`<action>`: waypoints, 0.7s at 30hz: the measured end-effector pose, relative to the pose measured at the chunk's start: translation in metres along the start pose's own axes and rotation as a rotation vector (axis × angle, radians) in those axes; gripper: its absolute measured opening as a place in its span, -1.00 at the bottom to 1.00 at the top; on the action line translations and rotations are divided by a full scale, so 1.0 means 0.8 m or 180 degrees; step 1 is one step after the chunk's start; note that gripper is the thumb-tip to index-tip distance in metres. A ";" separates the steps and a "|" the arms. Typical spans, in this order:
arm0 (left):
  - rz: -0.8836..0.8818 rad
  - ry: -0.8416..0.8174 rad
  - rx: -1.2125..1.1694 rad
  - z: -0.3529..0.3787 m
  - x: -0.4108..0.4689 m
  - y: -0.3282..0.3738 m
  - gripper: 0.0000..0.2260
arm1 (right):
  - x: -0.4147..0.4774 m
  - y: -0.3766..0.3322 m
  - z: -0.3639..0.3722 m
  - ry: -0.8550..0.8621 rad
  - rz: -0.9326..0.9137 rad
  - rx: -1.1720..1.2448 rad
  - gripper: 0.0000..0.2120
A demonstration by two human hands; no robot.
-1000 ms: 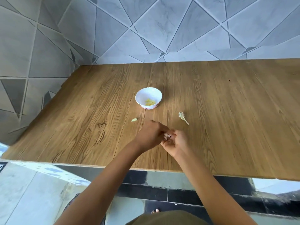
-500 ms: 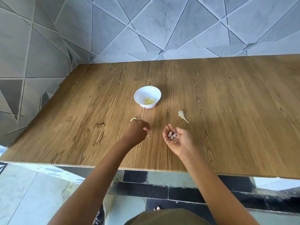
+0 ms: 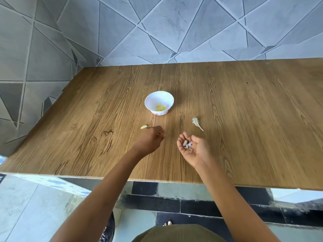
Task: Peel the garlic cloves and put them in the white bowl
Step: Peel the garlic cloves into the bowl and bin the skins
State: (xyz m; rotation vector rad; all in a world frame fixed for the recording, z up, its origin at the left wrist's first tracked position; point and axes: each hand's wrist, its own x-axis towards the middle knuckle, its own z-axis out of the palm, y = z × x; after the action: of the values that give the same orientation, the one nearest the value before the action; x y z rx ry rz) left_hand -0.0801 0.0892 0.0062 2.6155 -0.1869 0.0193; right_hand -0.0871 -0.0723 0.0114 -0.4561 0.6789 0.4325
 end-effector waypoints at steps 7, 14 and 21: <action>0.0870 -0.0074 0.0105 0.005 -0.004 0.045 -0.83 | -0.003 0.010 0.007 0.0010 0.0061 0.0052 -0.70; 0.0420 0.0479 -0.0723 0.010 -0.016 0.040 -0.87 | -0.005 0.007 0.006 -0.0004 0.0034 -0.0166 -0.72; -0.0858 0.0908 -0.1575 -0.010 -0.069 0.031 -0.70 | -0.009 0.023 0.019 -0.0263 0.0584 -0.0770 -0.71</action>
State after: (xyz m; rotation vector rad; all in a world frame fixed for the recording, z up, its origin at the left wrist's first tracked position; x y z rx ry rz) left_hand -0.1381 0.0790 0.0228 2.0946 0.2347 0.2214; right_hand -0.0942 -0.0509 0.0217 -0.6031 0.5926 0.7079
